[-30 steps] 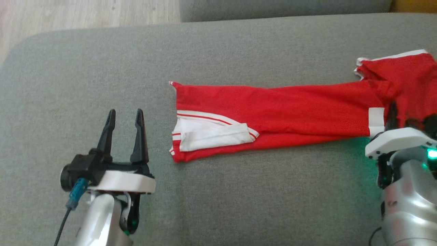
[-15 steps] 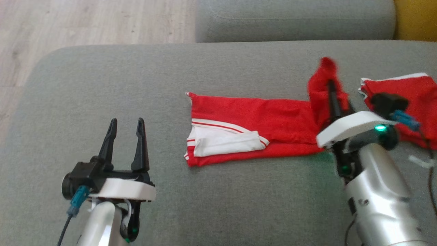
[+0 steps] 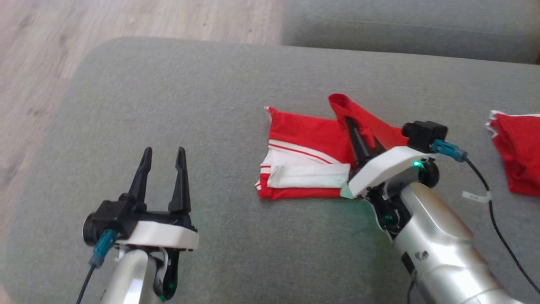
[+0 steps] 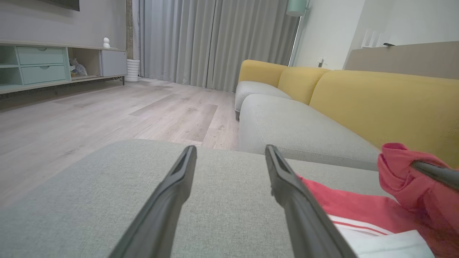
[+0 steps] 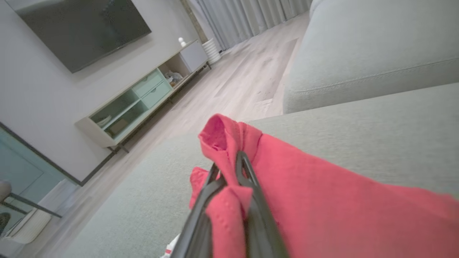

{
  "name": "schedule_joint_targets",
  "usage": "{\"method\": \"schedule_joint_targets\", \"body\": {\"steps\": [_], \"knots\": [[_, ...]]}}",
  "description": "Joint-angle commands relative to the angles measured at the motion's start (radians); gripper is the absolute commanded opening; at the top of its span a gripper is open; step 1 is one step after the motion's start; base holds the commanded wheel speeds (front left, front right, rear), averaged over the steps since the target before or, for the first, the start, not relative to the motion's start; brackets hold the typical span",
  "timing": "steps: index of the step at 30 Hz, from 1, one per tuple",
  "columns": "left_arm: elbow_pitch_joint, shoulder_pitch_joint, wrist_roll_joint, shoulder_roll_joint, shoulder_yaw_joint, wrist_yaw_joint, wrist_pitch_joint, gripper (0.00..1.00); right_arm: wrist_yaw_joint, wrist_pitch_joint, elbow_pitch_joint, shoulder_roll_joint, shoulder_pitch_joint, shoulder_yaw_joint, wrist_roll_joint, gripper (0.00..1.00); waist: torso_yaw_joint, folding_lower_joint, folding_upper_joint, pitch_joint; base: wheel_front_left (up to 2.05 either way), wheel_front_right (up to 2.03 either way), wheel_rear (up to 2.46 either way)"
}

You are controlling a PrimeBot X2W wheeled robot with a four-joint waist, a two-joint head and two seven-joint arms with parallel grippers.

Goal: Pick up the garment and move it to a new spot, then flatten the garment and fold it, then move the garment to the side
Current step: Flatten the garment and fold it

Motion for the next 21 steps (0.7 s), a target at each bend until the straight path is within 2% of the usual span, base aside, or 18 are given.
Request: {"method": "schedule_joint_targets", "body": {"steps": [1,13,21], "knots": [[-0.034,-0.056,-0.015,0.005,0.017,0.006,-0.010,1.00,-0.001,-0.019,-0.010,0.009,-0.059,0.047,0.034,0.00,0.027,0.0000,-0.0001,0.024,0.00,0.00,0.00],[-0.038,-0.077,-0.043,0.005,-0.021,0.028,-0.010,1.00,-0.001,-0.075,0.117,0.009,-0.144,0.281,0.171,0.00,0.075,0.0000,-0.0001,0.069,0.00,0.00,0.00],[-0.033,-0.079,-0.051,0.005,-0.035,0.031,-0.010,1.00,-0.001,-0.096,0.167,0.009,-0.162,0.373,0.248,0.00,0.083,0.0000,-0.0001,0.077,0.00,0.00,0.00]]}}
